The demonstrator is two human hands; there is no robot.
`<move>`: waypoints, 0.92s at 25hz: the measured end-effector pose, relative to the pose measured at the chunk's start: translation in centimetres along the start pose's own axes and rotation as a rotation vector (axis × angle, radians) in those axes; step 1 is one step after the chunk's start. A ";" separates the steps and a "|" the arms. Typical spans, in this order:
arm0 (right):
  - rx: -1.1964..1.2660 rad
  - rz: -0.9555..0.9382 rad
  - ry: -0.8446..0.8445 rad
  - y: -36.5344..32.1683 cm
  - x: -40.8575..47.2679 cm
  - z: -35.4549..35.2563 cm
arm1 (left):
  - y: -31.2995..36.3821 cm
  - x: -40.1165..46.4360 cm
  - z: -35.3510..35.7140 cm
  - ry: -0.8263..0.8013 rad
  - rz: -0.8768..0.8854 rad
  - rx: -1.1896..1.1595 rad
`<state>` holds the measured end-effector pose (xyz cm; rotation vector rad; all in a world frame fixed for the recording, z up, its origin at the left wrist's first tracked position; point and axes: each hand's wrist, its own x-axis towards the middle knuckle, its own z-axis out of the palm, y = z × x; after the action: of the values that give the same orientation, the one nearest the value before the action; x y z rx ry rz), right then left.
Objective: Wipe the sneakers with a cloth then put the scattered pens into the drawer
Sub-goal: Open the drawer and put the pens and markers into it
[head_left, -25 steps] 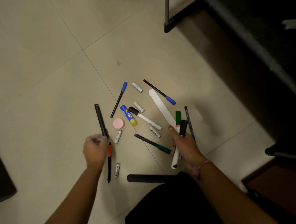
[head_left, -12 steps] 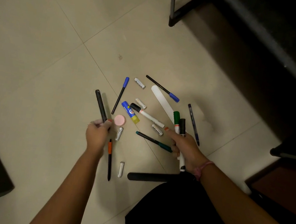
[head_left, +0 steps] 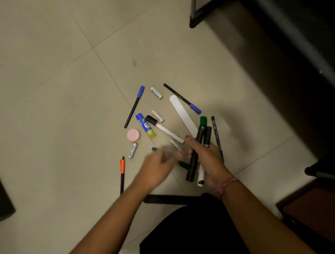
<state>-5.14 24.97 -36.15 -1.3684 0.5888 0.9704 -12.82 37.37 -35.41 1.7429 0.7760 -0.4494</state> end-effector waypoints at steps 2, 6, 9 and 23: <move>-0.020 -0.014 0.049 -0.3 0.3 -0.7 | -1.0 3.8 -1.9 0.220 0.276 0.594; -0.048 -0.032 0.101 -0.3 0.7 -1.3 | -0.4 8.3 -3.0 0.101 0.440 1.302; -0.028 -0.041 0.092 0.1 0.8 -1.0 | 0.6 8.7 -1.9 0.047 0.534 1.464; 0.273 0.066 -0.124 -0.9 0.7 -1.6 | 4.8 5.6 -2.1 0.119 0.148 0.010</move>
<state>-3.68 23.60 -36.52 -1.0448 0.6493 0.9809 -5.70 40.16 -35.04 1.8342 0.7229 -0.2519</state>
